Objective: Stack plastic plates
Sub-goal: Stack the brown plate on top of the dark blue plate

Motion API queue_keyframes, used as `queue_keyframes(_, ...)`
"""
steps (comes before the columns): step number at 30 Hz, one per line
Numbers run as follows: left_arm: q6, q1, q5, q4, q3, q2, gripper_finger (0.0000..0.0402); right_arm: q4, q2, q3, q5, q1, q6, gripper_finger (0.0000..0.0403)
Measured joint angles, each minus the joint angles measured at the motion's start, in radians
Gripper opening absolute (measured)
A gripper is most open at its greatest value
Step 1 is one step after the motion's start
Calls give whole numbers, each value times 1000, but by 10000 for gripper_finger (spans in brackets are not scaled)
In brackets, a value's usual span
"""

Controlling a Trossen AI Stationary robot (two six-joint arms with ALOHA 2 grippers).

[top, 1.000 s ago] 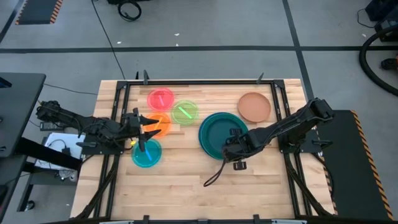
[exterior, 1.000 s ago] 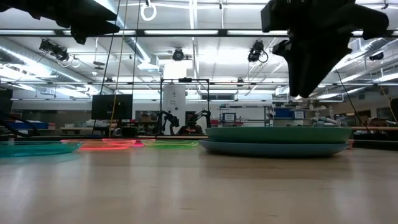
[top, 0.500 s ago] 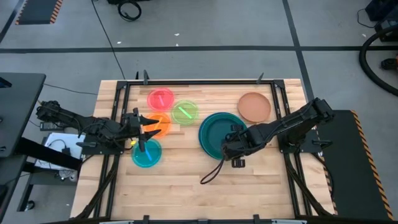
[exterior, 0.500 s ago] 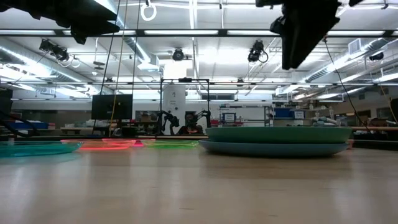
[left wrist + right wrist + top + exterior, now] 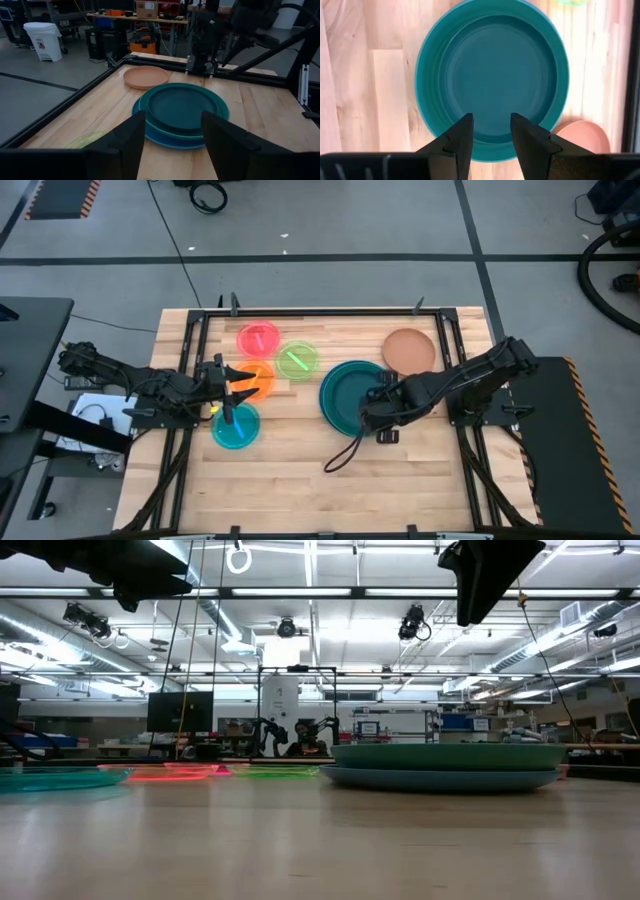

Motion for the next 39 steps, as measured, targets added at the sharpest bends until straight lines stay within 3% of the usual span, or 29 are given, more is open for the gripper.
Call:
queue_keyframes(11,17,-39,0,27,0,0,199,-43,-108,0,77,-11,32,142)
queue_keyframes(22,16,-37,0,16,0,0,199,-53,-244,-73,78,-111,61,142)
queue_keyframes(39,8,-21,0,9,0,8,199,29,-401,-349,70,-246,72,142)
